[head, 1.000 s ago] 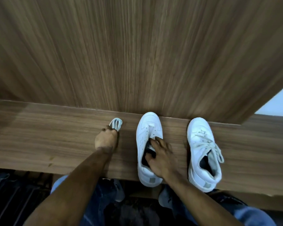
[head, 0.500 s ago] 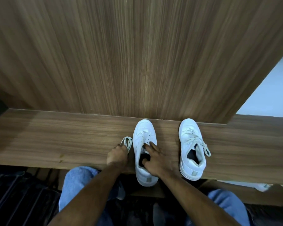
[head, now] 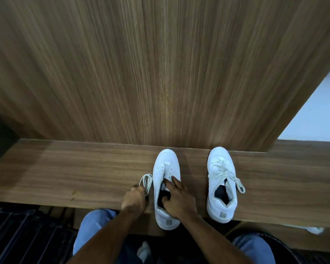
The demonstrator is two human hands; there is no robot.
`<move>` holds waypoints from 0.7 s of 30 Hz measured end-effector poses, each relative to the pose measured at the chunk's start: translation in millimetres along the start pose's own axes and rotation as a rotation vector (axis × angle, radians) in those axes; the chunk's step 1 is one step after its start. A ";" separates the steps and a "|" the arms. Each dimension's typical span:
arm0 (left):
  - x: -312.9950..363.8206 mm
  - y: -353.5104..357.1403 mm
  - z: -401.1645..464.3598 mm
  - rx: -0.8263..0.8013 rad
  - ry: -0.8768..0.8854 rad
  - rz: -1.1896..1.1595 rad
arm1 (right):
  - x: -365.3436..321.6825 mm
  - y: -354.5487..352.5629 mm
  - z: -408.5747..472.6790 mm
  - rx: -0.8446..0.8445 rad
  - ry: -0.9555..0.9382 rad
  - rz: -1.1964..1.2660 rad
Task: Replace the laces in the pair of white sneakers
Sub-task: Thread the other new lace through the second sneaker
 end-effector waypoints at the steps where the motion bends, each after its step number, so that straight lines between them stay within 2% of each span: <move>1: -1.0 -1.0 1.4 -0.026 -0.035 -0.086 | 1.1 -0.5 0.5 -0.001 0.000 0.001; 2: -3.0 -2.1 3.5 -0.035 -0.096 -0.220 | 1.5 -1.4 1.3 -0.004 -0.003 0.003; 5: -6.5 -10.9 -0.1 -0.076 -0.285 -0.813 | 0.2 -2.8 -0.3 -0.029 -0.004 0.004; 7: -3.9 -23.0 -6.0 -0.047 -0.357 -1.090 | 0.3 -4.1 -0.9 -0.055 -0.004 0.000; 8: -1.1 -31.3 -4.3 -0.029 -0.358 -1.157 | 0.7 -5.6 -0.7 -0.063 -0.007 0.005; 10: 11.0 -52.1 -1.3 -0.031 -0.275 -1.221 | 3.6 -10.5 3.9 -0.088 -0.026 0.015; 12: 25.2 -69.9 3.9 -0.097 -0.134 -1.249 | 7.1 -18.2 10.6 -0.107 -0.011 0.157; 14: 42.5 -83.4 6.6 -0.186 -0.009 -1.251 | 11.3 -35.3 18.5 -0.072 0.115 0.519; 16: 59.0 -88.0 8.9 -0.248 0.094 -1.157 | 13.6 -57.6 24.1 -0.045 0.287 0.958; 18: 75.9 -88.8 12.0 -0.257 0.184 -1.050 | 15.2 -78.4 27.8 -0.005 0.315 1.224; 19: 78.7 -88.0 13.1 -0.248 0.223 -1.014 | 11.7 -84.7 30.2 0.022 0.306 1.256; 21: 89.7 -91.6 16.7 -0.226 0.261 -0.967 | 14.6 -95.3 34.6 0.162 0.294 1.124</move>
Point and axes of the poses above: each hand's wrist, its own z-axis towards the middle knuckle, its own y-axis out of the palm, x = y × z, the point moved 1 cm from there along z, towards the middle knuckle, and after that the axes turned 2 degrees about -y, right-handed, at the moved point
